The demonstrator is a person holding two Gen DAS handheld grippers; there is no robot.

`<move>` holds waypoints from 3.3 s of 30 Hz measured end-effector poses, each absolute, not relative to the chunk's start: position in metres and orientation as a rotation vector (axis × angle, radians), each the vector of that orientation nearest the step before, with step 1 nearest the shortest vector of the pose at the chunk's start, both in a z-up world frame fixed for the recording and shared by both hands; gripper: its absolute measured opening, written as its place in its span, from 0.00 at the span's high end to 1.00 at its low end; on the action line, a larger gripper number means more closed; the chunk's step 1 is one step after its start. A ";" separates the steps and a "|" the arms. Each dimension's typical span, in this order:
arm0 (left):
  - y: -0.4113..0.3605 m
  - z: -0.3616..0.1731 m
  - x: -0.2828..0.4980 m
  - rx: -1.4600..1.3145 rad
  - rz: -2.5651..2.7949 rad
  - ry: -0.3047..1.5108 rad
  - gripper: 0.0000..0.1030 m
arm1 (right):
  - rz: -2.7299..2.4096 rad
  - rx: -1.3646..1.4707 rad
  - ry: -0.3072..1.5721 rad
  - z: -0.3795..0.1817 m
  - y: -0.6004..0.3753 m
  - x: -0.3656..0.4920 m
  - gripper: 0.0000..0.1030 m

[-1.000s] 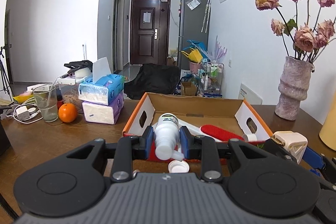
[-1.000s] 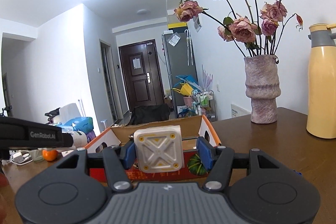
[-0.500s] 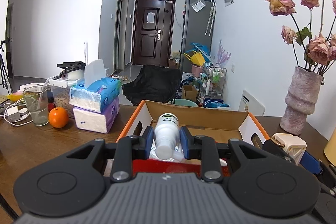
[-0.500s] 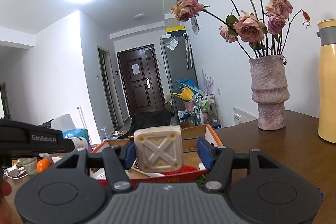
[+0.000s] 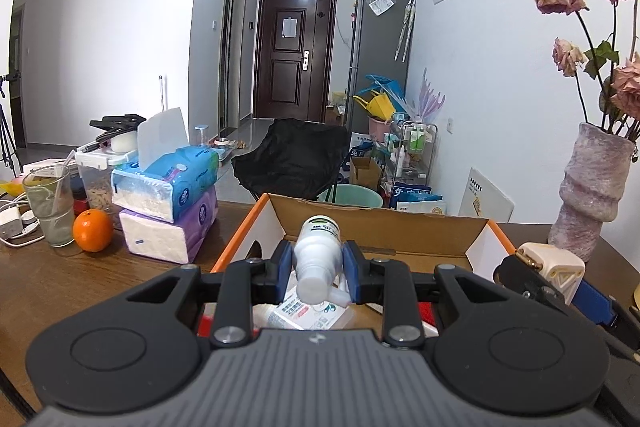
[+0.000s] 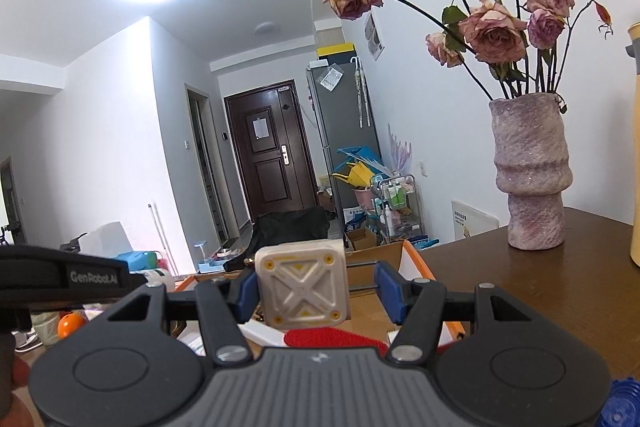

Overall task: Organize rigid objects
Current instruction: 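Carry the spray bottle and plug adapter with both tools over the box, then open both tools to drop the spray bottle and plug adapter into the box, then withdraw both tools from the box toward the caps and green spray bottle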

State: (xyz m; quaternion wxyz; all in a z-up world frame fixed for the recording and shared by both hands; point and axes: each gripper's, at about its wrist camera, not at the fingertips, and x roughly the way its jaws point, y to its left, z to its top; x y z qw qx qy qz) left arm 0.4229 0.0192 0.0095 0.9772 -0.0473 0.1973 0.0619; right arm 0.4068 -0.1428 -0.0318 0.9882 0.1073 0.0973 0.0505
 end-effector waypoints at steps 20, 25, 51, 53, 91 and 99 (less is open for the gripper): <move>0.032 -0.004 0.485 -0.095 0.153 0.440 0.72 | 0.108 0.191 0.208 -0.038 -0.139 0.466 0.43; 0.035 -0.006 0.497 -0.083 0.169 0.443 0.72 | 0.106 0.176 0.217 -0.040 -0.138 0.479 0.43; 0.046 -0.014 0.517 -0.059 0.251 0.472 0.00 | 0.035 0.106 0.349 -0.048 -0.138 0.500 0.00; 0.047 -0.014 0.518 -0.063 0.257 0.481 0.00 | 0.036 0.112 0.359 -0.049 -0.139 0.501 0.00; 0.040 -0.011 0.439 -0.074 0.267 0.445 0.00 | 0.036 0.095 0.347 -0.036 -0.165 0.437 0.00; 0.035 -0.017 0.412 -0.062 0.271 0.460 0.00 | 0.029 0.089 0.349 -0.041 -0.174 0.408 0.00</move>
